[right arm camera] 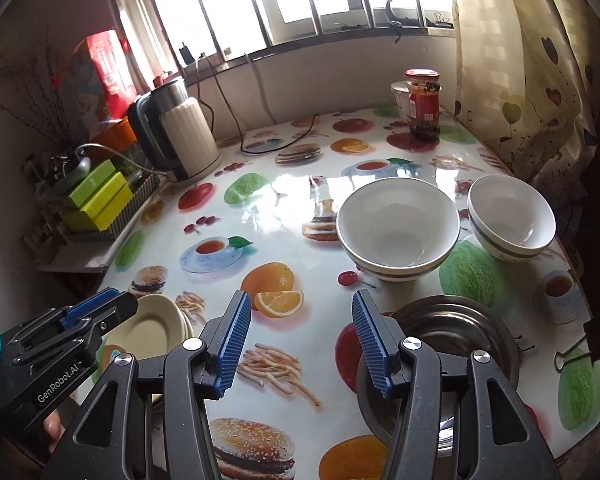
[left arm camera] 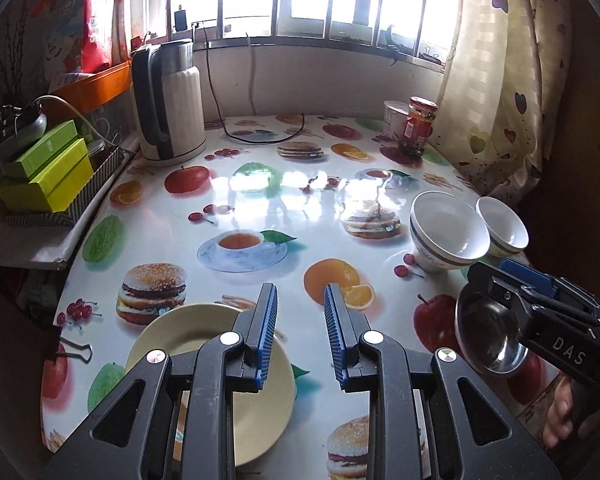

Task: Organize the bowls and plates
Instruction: 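Move both grippers over to the white bowl beside the steel bowl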

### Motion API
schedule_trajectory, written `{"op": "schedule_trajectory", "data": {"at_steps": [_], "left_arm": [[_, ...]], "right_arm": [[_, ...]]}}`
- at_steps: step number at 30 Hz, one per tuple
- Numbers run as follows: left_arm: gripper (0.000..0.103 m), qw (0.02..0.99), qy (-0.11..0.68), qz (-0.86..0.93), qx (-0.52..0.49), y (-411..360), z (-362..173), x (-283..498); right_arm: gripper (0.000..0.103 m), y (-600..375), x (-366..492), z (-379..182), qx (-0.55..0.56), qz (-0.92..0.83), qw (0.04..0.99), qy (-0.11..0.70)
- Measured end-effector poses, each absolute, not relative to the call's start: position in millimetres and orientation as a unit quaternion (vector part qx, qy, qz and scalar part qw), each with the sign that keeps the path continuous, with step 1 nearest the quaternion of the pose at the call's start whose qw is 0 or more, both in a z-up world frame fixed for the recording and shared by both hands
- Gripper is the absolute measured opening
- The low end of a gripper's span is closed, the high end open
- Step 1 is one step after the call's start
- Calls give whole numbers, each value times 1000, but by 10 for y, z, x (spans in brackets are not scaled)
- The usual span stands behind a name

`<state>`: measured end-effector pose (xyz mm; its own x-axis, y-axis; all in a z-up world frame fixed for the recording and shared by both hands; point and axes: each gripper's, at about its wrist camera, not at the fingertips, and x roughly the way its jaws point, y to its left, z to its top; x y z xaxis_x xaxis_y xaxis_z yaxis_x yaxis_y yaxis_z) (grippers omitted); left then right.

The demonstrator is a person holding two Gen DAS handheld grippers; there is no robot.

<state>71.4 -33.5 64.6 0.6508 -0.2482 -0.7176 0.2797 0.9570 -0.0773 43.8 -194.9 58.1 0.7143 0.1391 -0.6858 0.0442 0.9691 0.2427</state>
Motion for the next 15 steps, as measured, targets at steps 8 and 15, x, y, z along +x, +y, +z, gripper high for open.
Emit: {"op": "schedule_trajectory", "data": {"at_steps": [8, 15], "left_arm": [[25, 901, 397, -171, 15, -672, 691, 942], [25, 896, 404, -185, 6, -962, 693, 1221]], "right_arm": [[53, -2308, 467, 700, 121, -4, 925, 361], [53, -2684, 546, 752, 107, -33, 928, 356]]}}
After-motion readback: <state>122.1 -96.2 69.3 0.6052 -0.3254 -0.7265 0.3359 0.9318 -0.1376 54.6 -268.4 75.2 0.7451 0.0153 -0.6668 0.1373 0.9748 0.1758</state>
